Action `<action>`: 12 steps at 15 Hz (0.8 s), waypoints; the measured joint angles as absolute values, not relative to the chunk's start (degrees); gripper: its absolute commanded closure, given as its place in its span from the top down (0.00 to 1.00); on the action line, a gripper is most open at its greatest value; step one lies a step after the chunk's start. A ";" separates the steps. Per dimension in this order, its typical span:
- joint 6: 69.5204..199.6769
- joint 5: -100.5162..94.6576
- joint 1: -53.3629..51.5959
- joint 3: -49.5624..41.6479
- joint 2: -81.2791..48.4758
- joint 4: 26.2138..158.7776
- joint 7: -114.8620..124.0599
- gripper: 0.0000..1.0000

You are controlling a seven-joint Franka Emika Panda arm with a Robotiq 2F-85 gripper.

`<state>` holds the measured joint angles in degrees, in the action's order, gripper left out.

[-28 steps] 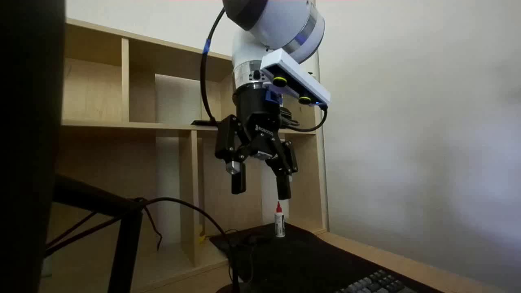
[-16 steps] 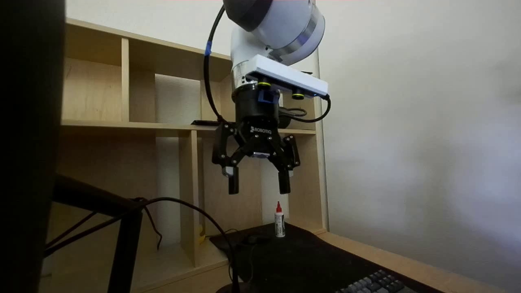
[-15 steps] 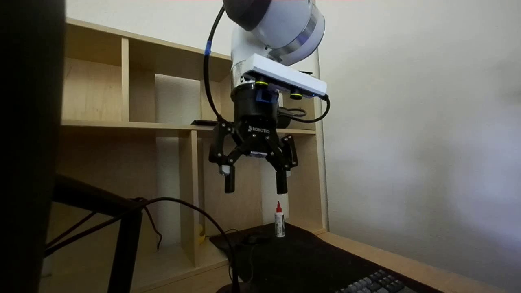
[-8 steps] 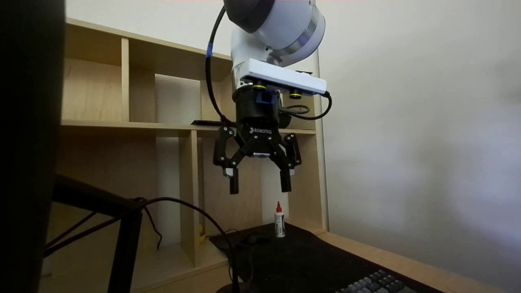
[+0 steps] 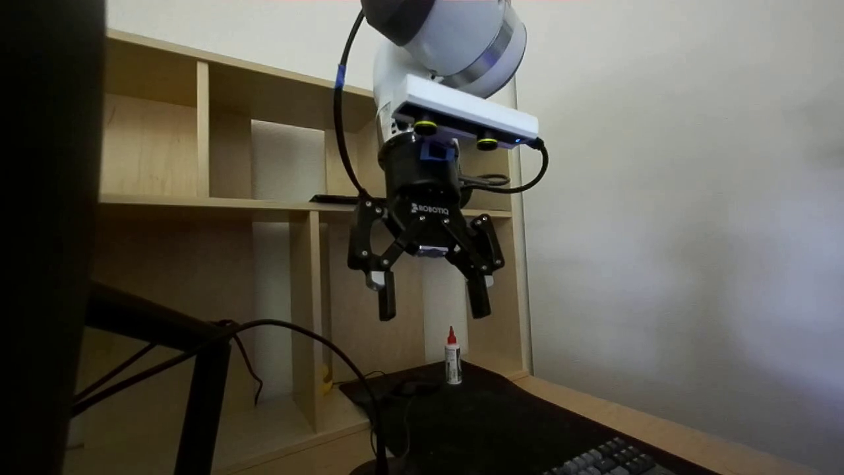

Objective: Move the headphones to the right

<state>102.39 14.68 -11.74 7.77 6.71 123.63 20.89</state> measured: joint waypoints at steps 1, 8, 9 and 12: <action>101.94 14.85 -11.74 7.99 6.68 123.58 18.14 1.00; 108.42 3.57 -11.74 9.60 6.66 122.46 8.99 1.00; 108.97 3.22 -11.74 9.65 6.66 122.45 8.58 1.00; 109.40 3.00 -11.74 9.67 6.66 122.44 8.26 1.00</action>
